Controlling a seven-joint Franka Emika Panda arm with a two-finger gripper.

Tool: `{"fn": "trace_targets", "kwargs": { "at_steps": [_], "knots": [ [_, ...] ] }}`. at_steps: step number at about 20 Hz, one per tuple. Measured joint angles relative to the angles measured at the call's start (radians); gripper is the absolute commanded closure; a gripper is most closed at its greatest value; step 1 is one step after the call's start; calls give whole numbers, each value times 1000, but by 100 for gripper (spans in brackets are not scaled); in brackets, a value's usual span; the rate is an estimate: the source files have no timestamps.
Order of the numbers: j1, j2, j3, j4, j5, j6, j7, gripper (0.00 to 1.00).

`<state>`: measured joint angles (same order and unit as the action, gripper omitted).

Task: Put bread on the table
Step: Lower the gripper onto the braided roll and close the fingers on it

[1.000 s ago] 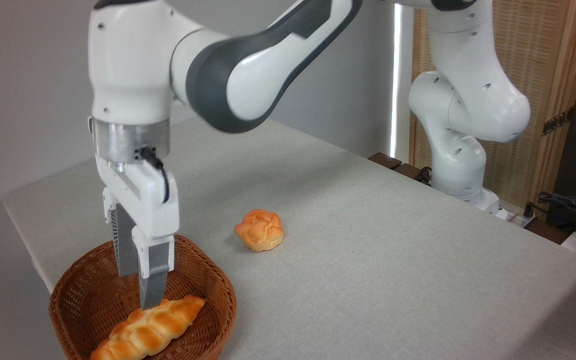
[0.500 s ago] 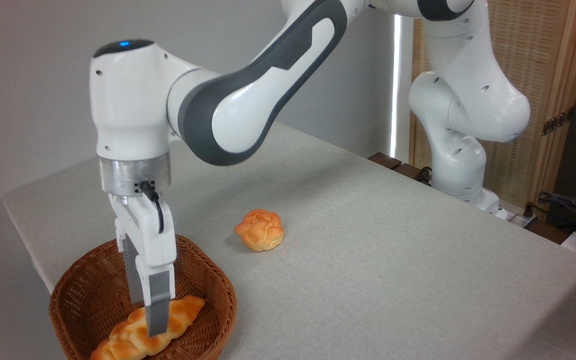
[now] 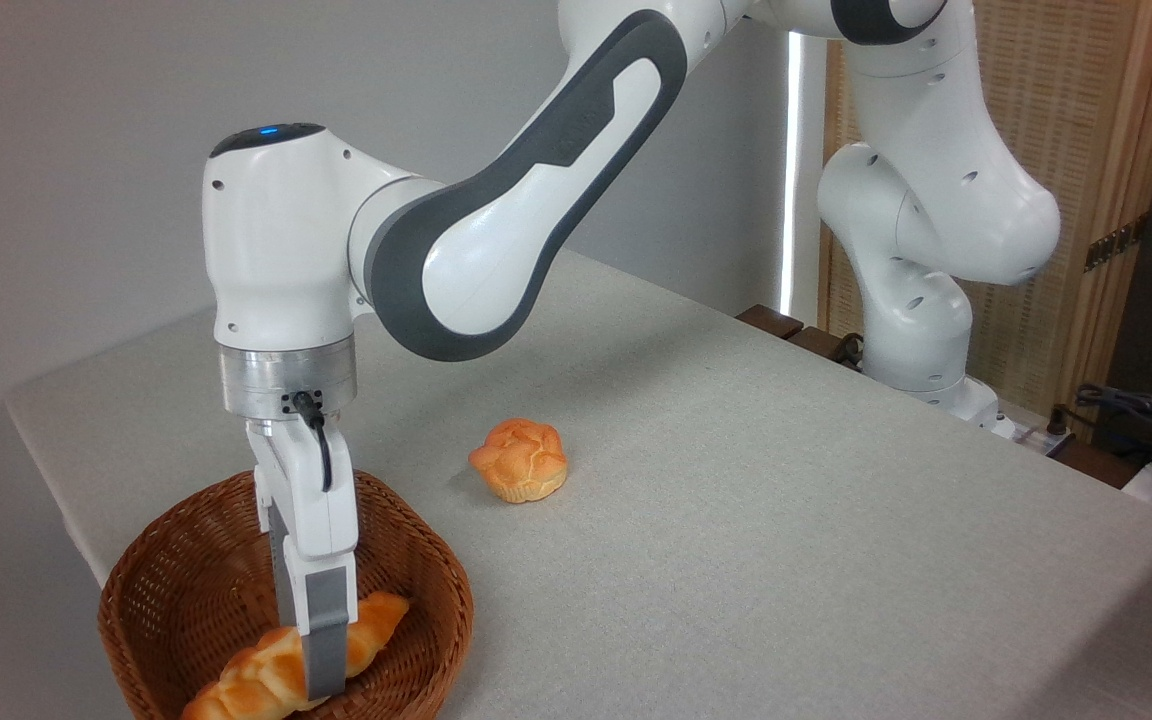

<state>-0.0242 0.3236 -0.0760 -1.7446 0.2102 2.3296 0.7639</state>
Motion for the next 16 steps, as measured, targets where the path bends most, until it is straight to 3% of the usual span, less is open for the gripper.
{"fn": "trace_targets", "kwargs": {
  "at_steps": [3, 5, 16],
  "knots": [
    [0, 9, -7, -13, 27, 33, 0, 63],
    [-1, 12, -13, -22, 52, 52, 0, 70],
    [-2, 11, -13, -23, 58, 53, 0, 73]
  ]
}}
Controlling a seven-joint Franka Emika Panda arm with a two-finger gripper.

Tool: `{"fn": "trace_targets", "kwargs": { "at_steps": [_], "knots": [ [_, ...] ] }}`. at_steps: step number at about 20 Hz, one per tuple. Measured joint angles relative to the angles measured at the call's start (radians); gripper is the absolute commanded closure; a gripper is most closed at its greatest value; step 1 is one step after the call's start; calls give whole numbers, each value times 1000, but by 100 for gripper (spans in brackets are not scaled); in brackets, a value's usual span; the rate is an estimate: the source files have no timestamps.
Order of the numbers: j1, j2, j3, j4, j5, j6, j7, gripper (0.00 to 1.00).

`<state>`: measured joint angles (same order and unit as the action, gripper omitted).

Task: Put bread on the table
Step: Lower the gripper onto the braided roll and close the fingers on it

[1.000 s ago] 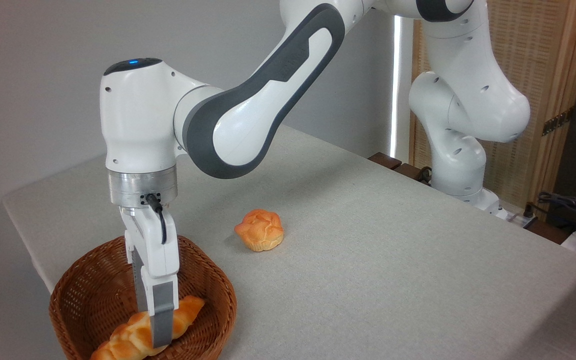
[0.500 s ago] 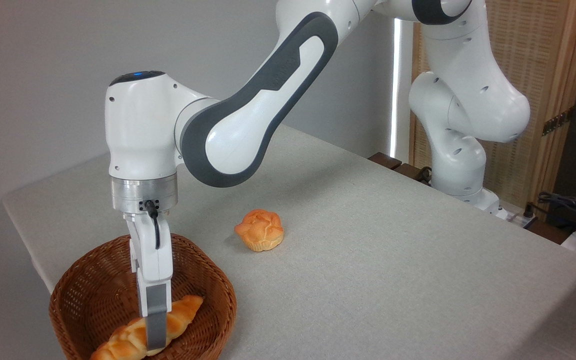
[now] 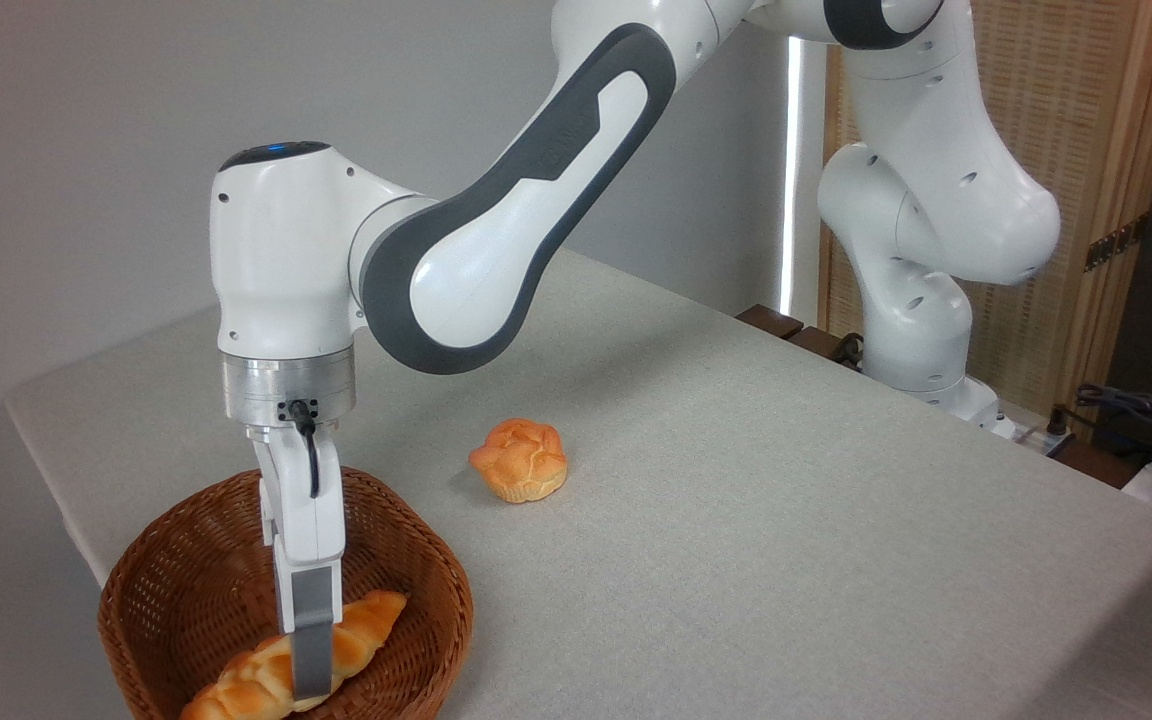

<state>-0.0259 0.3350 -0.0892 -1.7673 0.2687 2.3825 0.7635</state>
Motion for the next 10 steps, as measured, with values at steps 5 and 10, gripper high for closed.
{"fn": "trace_targets", "kwargs": {
  "at_steps": [5, 10],
  "knots": [
    [0, -1, -1, 0, 0, 0, 0, 74],
    [0, -1, -1, 0, 0, 1, 0, 75]
  ]
}}
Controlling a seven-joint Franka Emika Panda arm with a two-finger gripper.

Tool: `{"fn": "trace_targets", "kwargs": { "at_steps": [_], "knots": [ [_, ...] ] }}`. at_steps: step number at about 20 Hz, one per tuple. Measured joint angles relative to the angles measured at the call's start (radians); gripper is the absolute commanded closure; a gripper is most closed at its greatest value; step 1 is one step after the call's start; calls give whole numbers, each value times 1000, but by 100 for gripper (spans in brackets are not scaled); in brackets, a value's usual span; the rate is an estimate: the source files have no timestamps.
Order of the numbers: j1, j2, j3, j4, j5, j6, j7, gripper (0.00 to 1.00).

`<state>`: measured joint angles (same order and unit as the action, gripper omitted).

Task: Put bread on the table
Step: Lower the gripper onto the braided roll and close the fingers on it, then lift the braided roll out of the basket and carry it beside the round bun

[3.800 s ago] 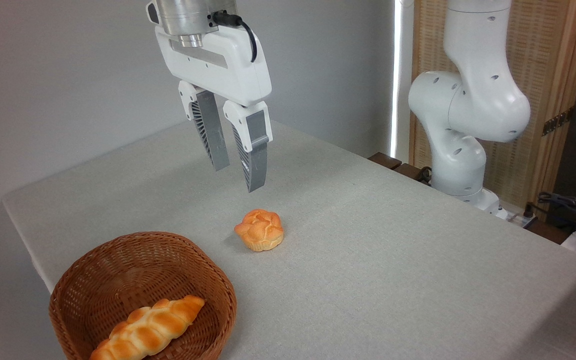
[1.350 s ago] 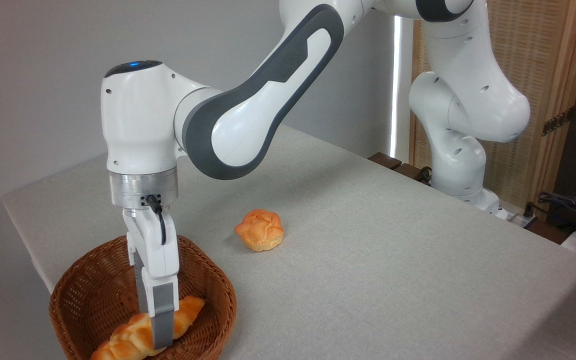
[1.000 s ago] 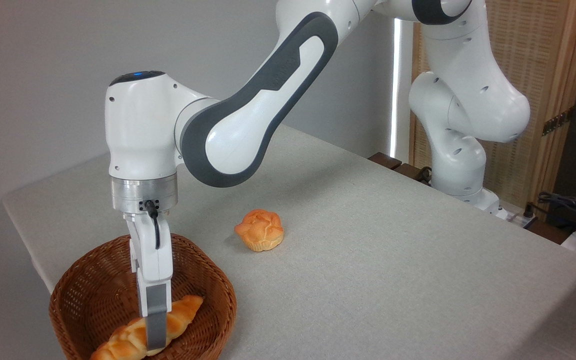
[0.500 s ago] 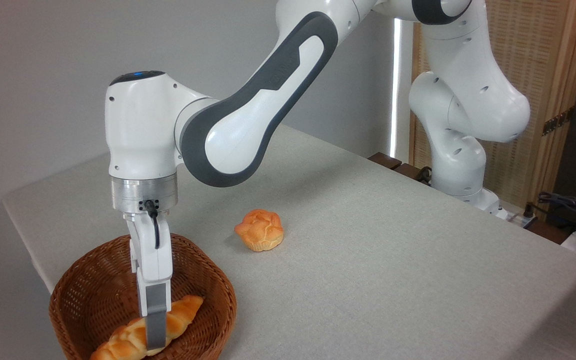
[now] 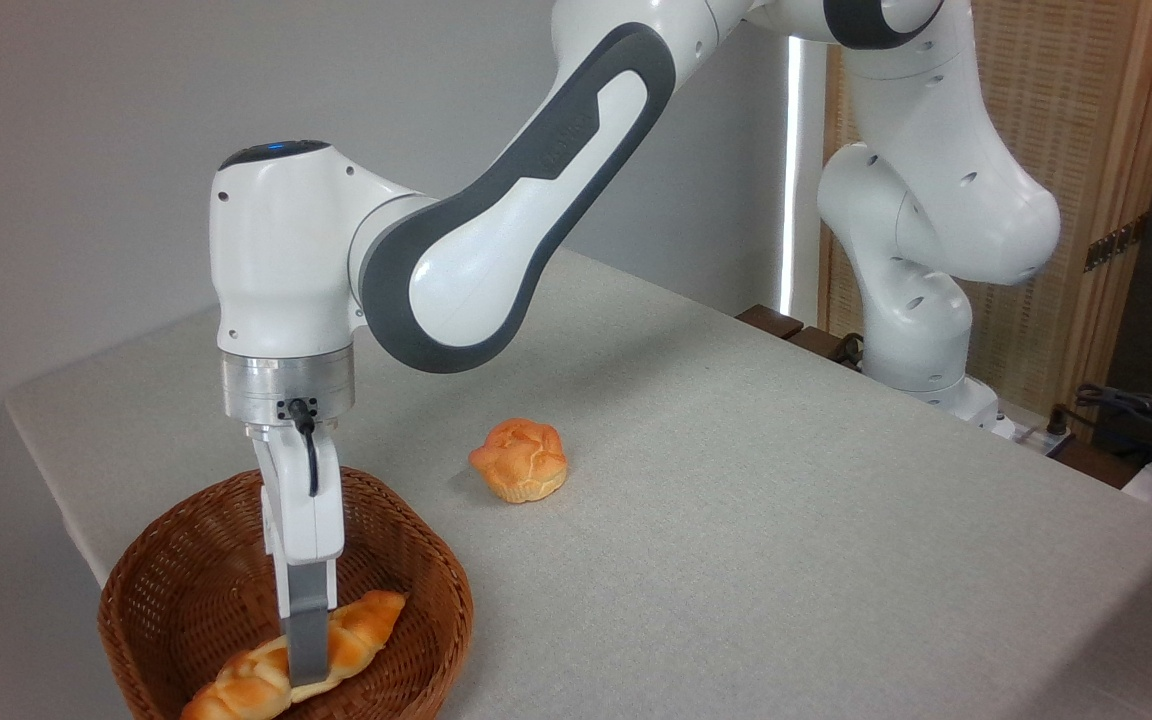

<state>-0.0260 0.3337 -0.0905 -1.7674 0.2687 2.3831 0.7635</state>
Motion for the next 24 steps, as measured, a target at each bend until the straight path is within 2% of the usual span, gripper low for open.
{"fn": "trace_targets", "kwargs": {
  "at_steps": [6, 10, 13, 15, 21, 24],
  "knots": [
    [7, -36, 2, 2, -13, -5, -44, 74],
    [11, -100, 9, 3, -97, -40, -61, 74],
    [19, -149, 10, 4, -184, -64, -61, 73],
    [34, -178, 11, 4, -211, -95, -61, 70],
    [69, -300, 21, -4, -222, -393, -44, 66],
    [73, -353, 22, -45, -222, -486, -13, 66]
  ]
}}
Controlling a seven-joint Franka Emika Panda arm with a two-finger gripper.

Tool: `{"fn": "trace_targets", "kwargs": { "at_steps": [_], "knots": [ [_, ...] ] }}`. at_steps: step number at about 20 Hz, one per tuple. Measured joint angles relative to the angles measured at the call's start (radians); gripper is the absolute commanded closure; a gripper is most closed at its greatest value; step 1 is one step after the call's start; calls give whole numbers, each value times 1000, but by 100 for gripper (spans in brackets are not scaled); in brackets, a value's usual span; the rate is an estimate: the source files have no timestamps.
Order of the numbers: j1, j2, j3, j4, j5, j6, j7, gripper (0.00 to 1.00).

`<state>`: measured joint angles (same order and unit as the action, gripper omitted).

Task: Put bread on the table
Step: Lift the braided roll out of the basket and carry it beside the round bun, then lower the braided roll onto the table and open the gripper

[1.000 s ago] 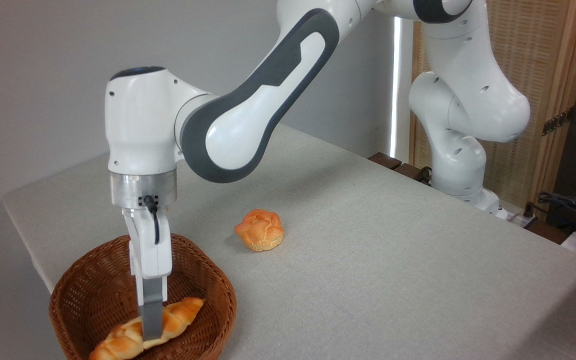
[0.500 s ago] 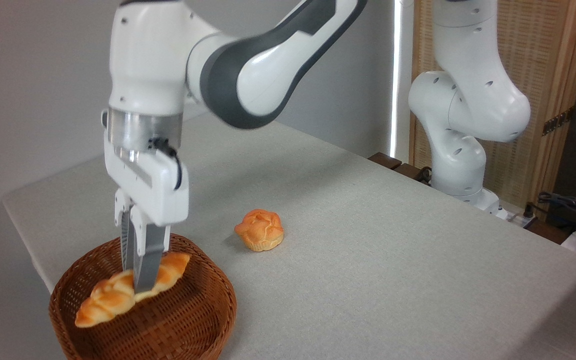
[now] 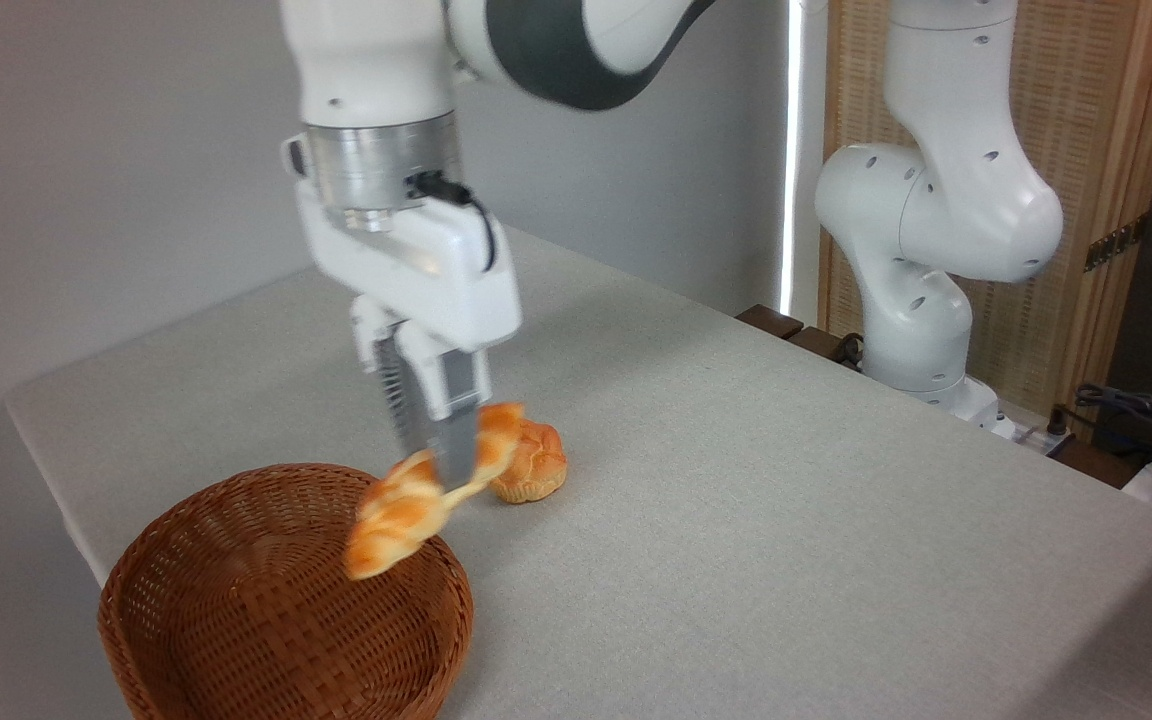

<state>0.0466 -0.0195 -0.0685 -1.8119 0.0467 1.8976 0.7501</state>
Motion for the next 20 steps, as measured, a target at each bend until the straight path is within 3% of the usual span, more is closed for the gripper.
{"fn": "trace_targets", "kwargs": {
  "at_steps": [4, 6, 7, 8, 11, 12, 13, 20],
  "knots": [
    [0, -77, 0, -115, 0, -29, 72, 65],
    [0, -107, 0, -186, 0, -30, 113, 58],
    [-1, -120, 0, -227, 0, -30, 126, 52],
    [-2, -125, 0, -245, 0, -30, 132, 38],
    [-6, -130, 0, -301, 0, -29, 174, 18],
    [-6, -130, 0, -315, 0, -29, 197, 4],
    [-6, -130, 0, -324, 0, -28, 217, 0],
    [-6, -130, 0, -339, 0, -28, 246, 0]
  ]
}}
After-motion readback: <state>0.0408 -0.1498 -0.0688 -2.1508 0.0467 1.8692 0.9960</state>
